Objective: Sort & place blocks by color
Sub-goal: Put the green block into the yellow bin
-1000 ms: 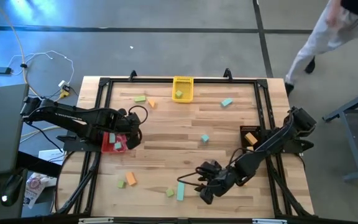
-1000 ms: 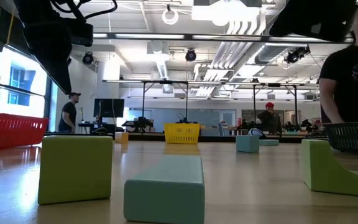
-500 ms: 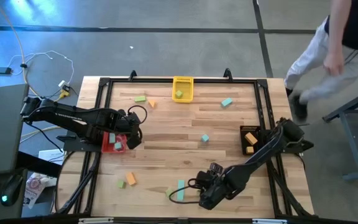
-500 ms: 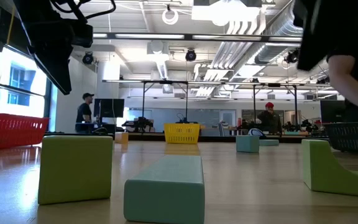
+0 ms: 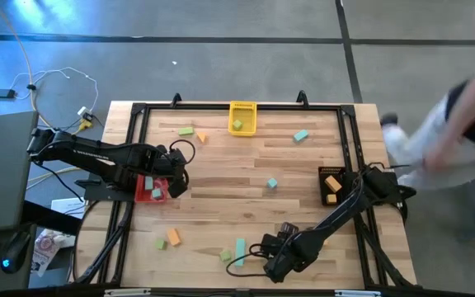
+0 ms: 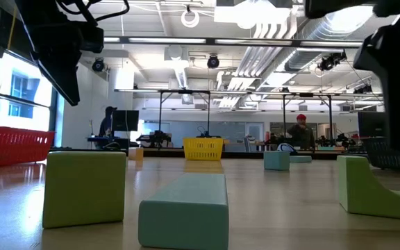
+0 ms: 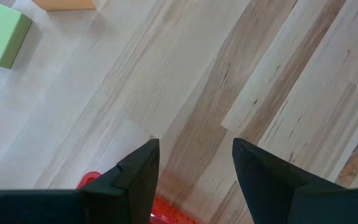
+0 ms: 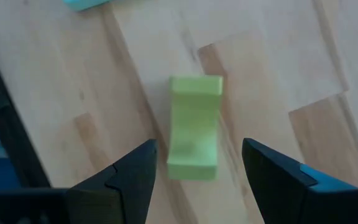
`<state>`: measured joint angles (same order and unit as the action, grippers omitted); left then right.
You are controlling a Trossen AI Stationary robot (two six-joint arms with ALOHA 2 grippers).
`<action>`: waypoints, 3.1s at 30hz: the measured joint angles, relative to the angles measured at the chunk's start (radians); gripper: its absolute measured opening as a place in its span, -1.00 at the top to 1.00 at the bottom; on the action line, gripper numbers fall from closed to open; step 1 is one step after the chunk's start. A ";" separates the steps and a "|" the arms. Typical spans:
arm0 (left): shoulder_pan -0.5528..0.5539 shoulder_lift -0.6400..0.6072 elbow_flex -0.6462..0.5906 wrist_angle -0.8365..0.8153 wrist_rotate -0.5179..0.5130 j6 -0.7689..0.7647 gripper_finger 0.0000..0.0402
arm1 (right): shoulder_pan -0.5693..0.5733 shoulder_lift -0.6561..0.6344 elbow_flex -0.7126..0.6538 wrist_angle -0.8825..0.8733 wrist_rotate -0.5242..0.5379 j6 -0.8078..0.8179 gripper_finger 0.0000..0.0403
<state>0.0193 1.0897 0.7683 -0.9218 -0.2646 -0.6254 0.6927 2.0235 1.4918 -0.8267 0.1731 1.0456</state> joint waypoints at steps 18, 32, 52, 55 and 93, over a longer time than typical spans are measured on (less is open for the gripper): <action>0.000 0.000 0.000 0.001 -0.008 0.000 0.06 | 0.023 0.081 0.000 -0.003 0.026 0.038 -0.10; 0.000 0.000 0.000 0.007 -0.009 0.001 0.05 | 0.011 0.089 0.002 -0.005 0.024 0.065 0.48; 0.000 0.000 0.000 0.008 -0.158 0.159 0.05 | -0.349 -0.023 -0.002 0.038 0.306 -0.215 0.48; 0.000 0.000 0.000 0.014 -0.200 0.159 0.06 | -0.426 -0.061 -0.001 0.080 0.348 -0.315 0.48; 0.368 0.000 -0.001 0.374 -0.236 0.506 0.06 | -1.165 -0.095 0.000 0.512 0.054 -0.795 0.47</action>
<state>0.3873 1.0897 0.7677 -0.5474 -0.5007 -0.1194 -0.4728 1.9287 1.4914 -0.3145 0.2272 0.2503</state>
